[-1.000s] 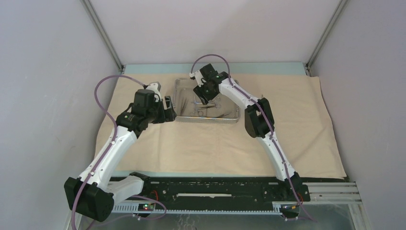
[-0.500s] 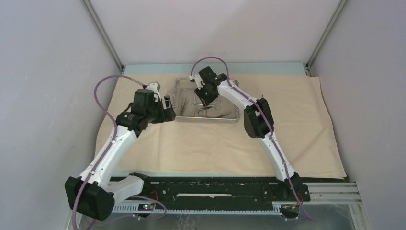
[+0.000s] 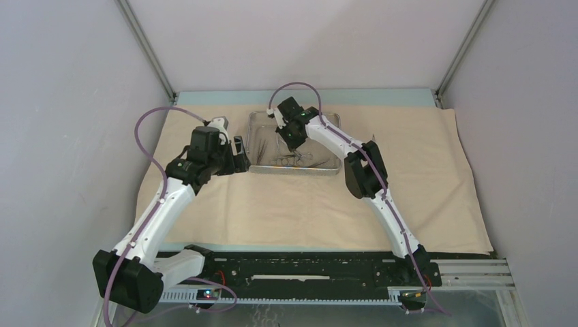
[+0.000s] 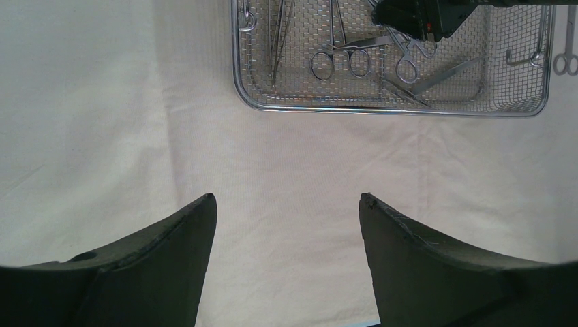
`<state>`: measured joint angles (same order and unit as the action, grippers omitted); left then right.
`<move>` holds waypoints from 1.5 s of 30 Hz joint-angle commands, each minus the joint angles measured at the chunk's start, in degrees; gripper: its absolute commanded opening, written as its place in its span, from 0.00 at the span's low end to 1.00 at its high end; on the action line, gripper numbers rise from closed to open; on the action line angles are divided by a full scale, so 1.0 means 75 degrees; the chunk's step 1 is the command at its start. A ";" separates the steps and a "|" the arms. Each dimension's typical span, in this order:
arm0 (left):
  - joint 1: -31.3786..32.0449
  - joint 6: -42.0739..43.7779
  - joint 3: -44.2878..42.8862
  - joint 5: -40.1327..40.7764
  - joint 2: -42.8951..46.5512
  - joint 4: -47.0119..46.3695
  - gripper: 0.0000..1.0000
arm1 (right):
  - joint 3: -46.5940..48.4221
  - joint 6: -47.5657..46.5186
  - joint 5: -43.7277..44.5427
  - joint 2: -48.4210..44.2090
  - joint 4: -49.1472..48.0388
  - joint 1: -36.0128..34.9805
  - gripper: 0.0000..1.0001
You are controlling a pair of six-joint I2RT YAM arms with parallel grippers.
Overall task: Open and lay out the surgical kit
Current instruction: Pick up the medical item from the container, then place the medical item in the surgical kit.
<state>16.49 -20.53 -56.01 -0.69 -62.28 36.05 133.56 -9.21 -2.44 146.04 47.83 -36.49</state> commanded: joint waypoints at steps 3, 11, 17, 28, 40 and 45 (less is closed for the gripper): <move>-0.0043 -0.0016 0.0123 -0.0094 0.0030 -0.0212 0.81 | -0.0124 0.0423 0.0325 -0.0645 -0.0006 0.0061 0.12; -0.0043 -0.0016 0.0159 -0.0102 0.0067 -0.0202 0.81 | -0.0172 0.0588 0.0325 -0.1177 -0.0138 0.0130 0.10; -0.0043 -0.0020 0.0145 -0.0113 0.0084 -0.0204 0.81 | -0.0183 0.0705 0.0602 -0.1442 -0.0118 0.0186 0.09; -0.0043 -0.0032 0.0157 -0.0158 0.0101 -0.0224 0.81 | -0.0112 0.0947 0.0897 -0.1809 0.0088 0.0348 0.08; -0.0043 -0.0054 0.0172 -0.0369 0.0153 -0.0266 0.81 | -0.1432 0.1099 0.0921 -0.3283 0.0064 0.1292 0.06; -0.0043 -0.0070 0.0213 -0.0506 0.0223 -0.0301 0.81 | -0.2525 0.1182 0.0989 -0.4093 -0.0237 0.1703 0.06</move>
<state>16.47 -20.58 -56.01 -2.74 -62.19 35.35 118.50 -1.98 3.79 122.06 48.40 -25.54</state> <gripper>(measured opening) 0.812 0.195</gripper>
